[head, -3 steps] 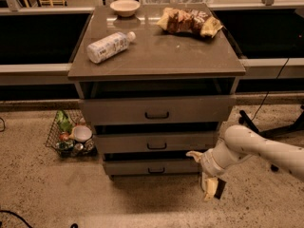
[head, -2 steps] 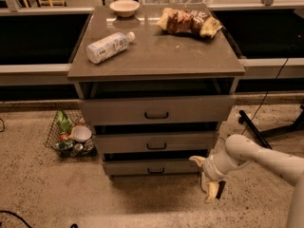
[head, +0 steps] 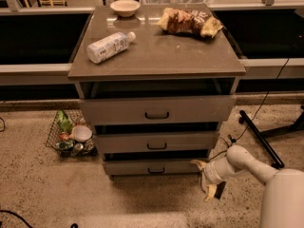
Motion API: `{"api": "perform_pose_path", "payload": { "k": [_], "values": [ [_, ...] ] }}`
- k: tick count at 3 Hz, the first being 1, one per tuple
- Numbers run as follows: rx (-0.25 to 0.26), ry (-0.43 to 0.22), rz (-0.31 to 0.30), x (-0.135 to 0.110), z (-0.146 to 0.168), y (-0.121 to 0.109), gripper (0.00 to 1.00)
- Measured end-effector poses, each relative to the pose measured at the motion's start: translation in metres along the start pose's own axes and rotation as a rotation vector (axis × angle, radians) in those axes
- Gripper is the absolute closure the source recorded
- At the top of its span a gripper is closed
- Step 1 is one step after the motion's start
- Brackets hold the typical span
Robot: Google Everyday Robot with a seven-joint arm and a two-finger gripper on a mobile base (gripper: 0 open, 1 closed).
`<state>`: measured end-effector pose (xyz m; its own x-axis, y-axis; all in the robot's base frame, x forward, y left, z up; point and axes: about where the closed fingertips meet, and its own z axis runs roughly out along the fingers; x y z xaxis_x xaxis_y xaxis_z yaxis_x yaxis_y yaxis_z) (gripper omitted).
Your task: Open bottom drawer
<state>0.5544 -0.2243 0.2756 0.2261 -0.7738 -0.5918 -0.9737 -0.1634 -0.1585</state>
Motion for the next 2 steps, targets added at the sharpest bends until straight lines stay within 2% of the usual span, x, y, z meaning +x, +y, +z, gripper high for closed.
{"api": "perform_pose_path", "payload": {
  "k": [1,2],
  "values": [
    [-0.006,-0.003,0.0,-0.002,0.002,0.003,0.0],
    [0.02,0.07,0.043,0.023,0.017,-0.011,0.0]
  ]
}}
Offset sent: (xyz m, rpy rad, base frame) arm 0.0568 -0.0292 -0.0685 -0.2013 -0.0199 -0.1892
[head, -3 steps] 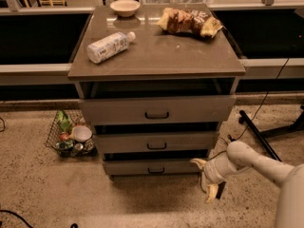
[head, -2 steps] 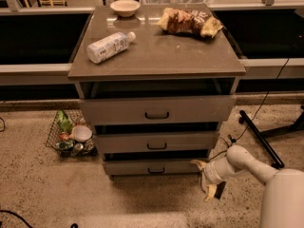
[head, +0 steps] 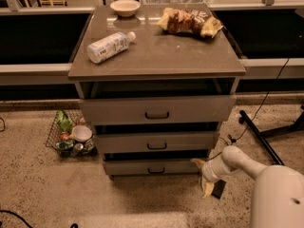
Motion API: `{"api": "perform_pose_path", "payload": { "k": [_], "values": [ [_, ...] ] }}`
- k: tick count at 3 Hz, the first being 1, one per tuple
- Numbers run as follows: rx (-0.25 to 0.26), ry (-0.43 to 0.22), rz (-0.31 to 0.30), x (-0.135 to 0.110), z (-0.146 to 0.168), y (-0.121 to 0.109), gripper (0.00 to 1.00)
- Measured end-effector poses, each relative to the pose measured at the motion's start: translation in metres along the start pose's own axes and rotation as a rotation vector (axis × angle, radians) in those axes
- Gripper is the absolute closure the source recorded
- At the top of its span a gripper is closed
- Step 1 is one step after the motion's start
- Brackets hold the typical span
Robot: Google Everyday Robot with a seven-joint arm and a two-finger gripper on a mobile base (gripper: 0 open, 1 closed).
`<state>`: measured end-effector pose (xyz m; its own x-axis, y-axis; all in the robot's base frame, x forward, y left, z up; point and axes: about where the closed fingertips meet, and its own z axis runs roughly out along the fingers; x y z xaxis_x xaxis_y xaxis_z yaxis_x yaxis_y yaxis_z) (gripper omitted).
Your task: Open bottom drawer
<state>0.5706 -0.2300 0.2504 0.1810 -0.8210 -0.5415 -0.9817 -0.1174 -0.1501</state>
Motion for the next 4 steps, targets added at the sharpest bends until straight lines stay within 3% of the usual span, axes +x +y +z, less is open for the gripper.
{"api": "perform_pose_path", "payload": {
  "k": [1,2,4],
  "values": [
    [0.057,0.091,0.031,0.035,0.022,-0.024,0.0],
    [0.093,0.145,0.021,0.054,0.036,-0.048,0.0],
    [0.105,0.148,-0.028,0.063,0.066,-0.077,0.0]
  ]
}}
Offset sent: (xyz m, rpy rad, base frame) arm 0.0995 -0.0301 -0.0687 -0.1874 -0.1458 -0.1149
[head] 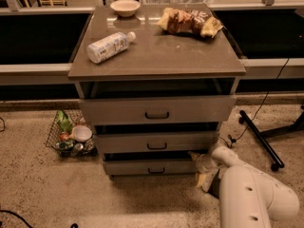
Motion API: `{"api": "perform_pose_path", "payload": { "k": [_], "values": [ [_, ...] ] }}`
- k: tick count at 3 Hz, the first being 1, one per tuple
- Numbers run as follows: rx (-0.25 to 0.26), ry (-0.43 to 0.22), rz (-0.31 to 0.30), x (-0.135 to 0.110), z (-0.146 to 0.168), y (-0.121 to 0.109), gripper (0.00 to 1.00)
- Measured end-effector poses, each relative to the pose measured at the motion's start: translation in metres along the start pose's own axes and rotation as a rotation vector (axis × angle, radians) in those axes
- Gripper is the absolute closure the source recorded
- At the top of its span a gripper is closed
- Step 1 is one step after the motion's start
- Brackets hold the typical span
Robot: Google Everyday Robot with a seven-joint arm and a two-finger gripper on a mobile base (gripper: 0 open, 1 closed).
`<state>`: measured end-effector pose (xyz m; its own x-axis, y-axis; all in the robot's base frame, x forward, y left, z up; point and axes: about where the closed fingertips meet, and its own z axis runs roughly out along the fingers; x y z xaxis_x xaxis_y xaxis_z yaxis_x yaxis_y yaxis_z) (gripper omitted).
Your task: Open bottom drawer
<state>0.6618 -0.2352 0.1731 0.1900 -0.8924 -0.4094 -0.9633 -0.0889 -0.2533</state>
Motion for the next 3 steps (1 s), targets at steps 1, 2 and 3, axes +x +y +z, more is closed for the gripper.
{"api": "perform_pose_path", "payload": {
  "k": [1,2,3],
  "values": [
    [-0.022,-0.043,-0.018,-0.006,0.02,0.002,0.18],
    [-0.055,-0.057,-0.009,-0.008,0.027,0.013,0.41],
    [-0.055,-0.057,-0.009,-0.01,0.022,0.011,0.65]
  ]
}}
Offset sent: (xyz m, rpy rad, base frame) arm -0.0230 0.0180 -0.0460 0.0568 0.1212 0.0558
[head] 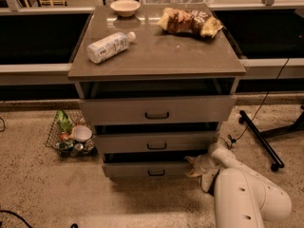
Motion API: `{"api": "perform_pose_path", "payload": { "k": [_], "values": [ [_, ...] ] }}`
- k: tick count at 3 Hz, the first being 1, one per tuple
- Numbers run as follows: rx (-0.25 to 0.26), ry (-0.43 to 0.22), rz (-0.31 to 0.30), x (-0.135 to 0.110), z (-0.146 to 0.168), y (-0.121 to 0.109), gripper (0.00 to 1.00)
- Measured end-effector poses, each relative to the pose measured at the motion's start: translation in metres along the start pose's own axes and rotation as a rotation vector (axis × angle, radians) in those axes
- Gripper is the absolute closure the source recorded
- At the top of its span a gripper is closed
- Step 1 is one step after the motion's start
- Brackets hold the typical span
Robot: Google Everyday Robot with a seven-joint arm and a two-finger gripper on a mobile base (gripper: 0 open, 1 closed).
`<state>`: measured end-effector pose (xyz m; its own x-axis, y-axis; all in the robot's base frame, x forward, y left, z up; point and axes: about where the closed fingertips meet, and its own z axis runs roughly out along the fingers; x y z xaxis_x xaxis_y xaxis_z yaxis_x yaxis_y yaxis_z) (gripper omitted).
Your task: Open bottom drawer
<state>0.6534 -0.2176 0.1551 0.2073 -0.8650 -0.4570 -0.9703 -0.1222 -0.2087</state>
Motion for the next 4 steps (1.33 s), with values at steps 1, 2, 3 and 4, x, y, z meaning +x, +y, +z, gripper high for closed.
{"api": "perform_pose_path", "payload": {
  "k": [1,2,3,4],
  "values": [
    [0.0,0.0,0.0,-0.002,-0.004,-0.0018,0.87],
    [0.0,0.0,0.0,-0.0033,-0.0064,-0.0023,1.0],
    [0.0,0.0,0.0,-0.0033,-0.0065,-0.0024,0.82],
    [0.0,0.0,0.0,-0.0033,-0.0064,-0.0023,0.51]
  ]
}}
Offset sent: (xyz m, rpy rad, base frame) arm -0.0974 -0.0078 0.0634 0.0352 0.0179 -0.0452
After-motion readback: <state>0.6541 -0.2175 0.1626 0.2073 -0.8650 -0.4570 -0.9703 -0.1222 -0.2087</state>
